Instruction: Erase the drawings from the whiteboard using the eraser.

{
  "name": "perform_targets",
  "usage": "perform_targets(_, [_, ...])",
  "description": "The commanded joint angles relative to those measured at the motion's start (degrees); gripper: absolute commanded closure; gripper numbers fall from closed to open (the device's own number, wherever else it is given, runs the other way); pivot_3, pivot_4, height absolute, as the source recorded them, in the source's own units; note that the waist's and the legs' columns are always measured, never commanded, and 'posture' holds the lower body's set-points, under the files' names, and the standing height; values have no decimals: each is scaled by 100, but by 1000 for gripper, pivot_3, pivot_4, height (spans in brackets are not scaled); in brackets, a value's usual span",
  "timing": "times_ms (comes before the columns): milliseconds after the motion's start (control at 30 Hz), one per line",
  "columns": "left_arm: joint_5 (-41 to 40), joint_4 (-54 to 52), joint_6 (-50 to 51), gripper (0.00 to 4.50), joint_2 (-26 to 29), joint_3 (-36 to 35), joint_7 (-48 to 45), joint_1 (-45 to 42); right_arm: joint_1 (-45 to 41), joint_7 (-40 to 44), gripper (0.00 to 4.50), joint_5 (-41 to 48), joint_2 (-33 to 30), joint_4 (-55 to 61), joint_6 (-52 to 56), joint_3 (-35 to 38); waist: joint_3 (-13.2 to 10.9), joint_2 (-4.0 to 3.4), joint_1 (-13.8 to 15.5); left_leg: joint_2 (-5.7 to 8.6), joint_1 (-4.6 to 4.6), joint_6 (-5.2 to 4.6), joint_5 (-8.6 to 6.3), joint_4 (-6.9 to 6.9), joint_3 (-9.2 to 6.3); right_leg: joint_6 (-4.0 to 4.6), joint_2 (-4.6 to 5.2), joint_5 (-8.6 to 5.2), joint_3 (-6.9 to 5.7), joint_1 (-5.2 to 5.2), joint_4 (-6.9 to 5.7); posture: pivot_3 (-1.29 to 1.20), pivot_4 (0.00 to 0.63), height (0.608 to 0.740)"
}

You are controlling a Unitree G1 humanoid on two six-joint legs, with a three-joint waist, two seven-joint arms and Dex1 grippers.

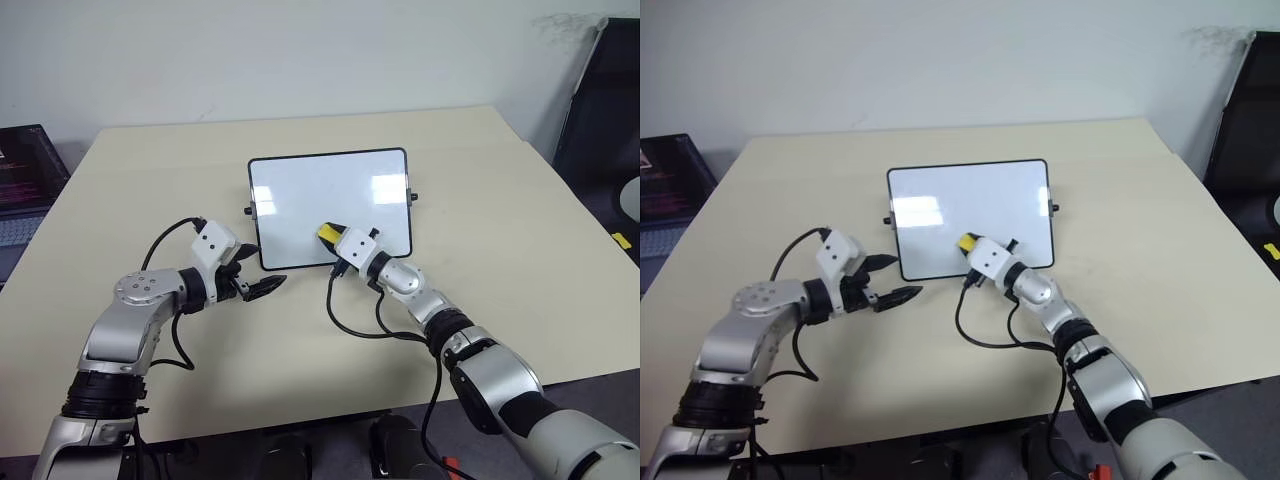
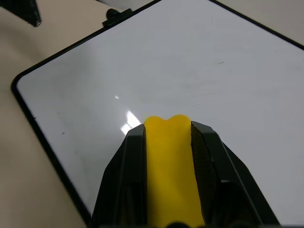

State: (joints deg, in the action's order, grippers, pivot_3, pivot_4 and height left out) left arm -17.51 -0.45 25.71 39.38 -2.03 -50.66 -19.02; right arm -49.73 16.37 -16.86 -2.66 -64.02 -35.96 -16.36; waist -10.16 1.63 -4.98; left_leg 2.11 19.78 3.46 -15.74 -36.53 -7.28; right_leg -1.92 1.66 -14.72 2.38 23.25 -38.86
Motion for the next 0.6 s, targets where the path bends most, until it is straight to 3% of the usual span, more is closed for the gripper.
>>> perform_targets(33, [-59, -168, -63, 0, 71, -164, -1, -85, 197, 225, 3535, -151, 21, -203, 186, -169, 0, 0, 0, 0, -1, 0, 0, -1, 0, 2, -2, 1, 0, -1, 0, 0, 150, 740])
perform_targets(367, [-39, -110, -95, 0, 60, -141, -9, -135, 205, 321, 3535, -146, 3, -29, 58, -254, 0, 0, 1, 0, -1, 1, 0, -9, -2, 11, -21, 7, 0, -1, -1, 0, 150, 740])
perform_targets(600, [-49, -113, -82, 0, 59, -133, -27, -119, 102, 354, 3535, 267, -70, 1238, -511, 53, -10, -5, 5, -12, 14, 1, 0, -8, -6, 11, -21, 7, -1, 10, 7, 0, 150, 740])
